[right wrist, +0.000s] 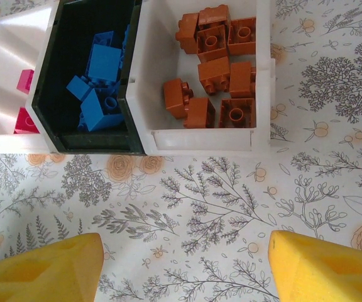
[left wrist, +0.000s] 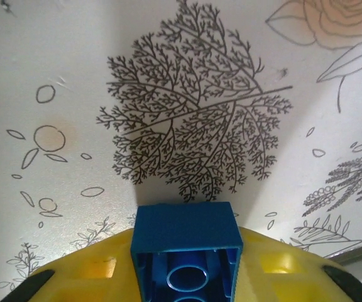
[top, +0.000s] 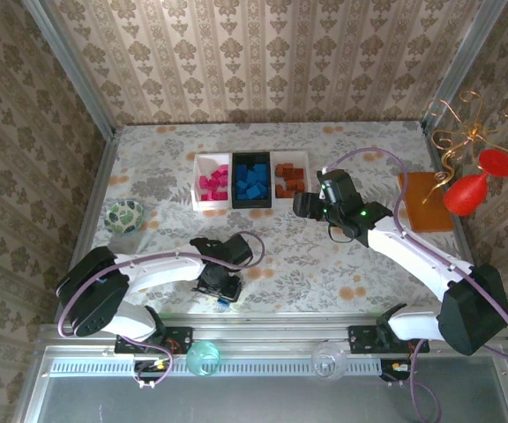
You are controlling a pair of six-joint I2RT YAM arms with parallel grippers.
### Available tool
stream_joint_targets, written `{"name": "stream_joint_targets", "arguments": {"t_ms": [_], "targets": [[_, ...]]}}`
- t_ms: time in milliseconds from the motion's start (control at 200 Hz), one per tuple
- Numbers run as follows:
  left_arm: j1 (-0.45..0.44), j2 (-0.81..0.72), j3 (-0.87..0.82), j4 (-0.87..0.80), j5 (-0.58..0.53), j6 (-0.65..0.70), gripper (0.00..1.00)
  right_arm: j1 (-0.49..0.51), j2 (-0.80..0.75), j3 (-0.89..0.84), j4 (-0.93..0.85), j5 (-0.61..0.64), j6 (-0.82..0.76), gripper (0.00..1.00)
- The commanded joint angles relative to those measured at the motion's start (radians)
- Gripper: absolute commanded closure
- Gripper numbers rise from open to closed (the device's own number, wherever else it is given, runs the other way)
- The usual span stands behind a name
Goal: Sort the legos into containers by color
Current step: Pick up the lego from the middle-left of the table, then place the lego in the container.
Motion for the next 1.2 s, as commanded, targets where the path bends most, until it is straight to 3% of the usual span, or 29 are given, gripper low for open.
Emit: {"name": "stream_joint_targets", "arguments": {"t_ms": [0, 165, 335, 445, 595, 825, 875, 950, 1045, 1060, 1070, 1195], "targets": [[0.016, 0.003, 0.044, -0.011, -0.024, 0.021, 0.72, -0.007, -0.028, -0.008, 0.006, 0.031, 0.002, 0.28], [0.135, -0.025, 0.184, 0.032, -0.085, 0.093, 0.73, -0.010, -0.025, -0.008, 0.007, 0.035, 0.008, 0.28], [0.279, 0.040, 0.382, 0.203, -0.160, 0.195, 0.71, -0.013, -0.022, -0.006, 0.006, 0.048, 0.016, 0.28], [0.355, 0.172, 0.524, 0.316, -0.142, 0.232, 0.69, -0.016, -0.020, -0.005, 0.000, 0.055, 0.019, 0.28], [0.411, 0.420, 0.756, 0.340, -0.135, 0.276, 0.70, -0.015, -0.027, -0.009, -0.008, 0.065, 0.025, 0.28], [0.444, 0.642, 0.985, 0.352, -0.120, 0.278, 0.68, -0.015, -0.045, -0.013, -0.018, 0.067, 0.027, 0.28], [0.448, 0.652, 0.997, 0.360, -0.112, 0.272, 0.59, -0.015, -0.046, -0.013, -0.020, 0.061, 0.027, 0.28], [0.446, 0.627, 0.980, 0.389, -0.103, 0.267, 0.36, -0.015, -0.053, -0.015, -0.020, 0.066, 0.028, 0.25], [0.431, 0.525, 0.891, 0.457, -0.115, 0.275, 0.19, -0.015, -0.067, -0.021, -0.014, 0.081, 0.022, 0.21], [0.430, 0.505, 0.878, 0.463, -0.118, 0.275, 0.05, -0.015, -0.068, -0.022, -0.013, 0.083, 0.022, 0.21], [0.429, 0.492, 0.869, 0.468, -0.119, 0.275, 0.01, -0.015, -0.070, -0.022, -0.012, 0.084, 0.021, 0.20], [0.417, 0.291, 0.694, 0.555, -0.135, 0.260, 0.00, -0.014, -0.086, -0.023, 0.008, 0.092, 0.010, 0.20]]}}
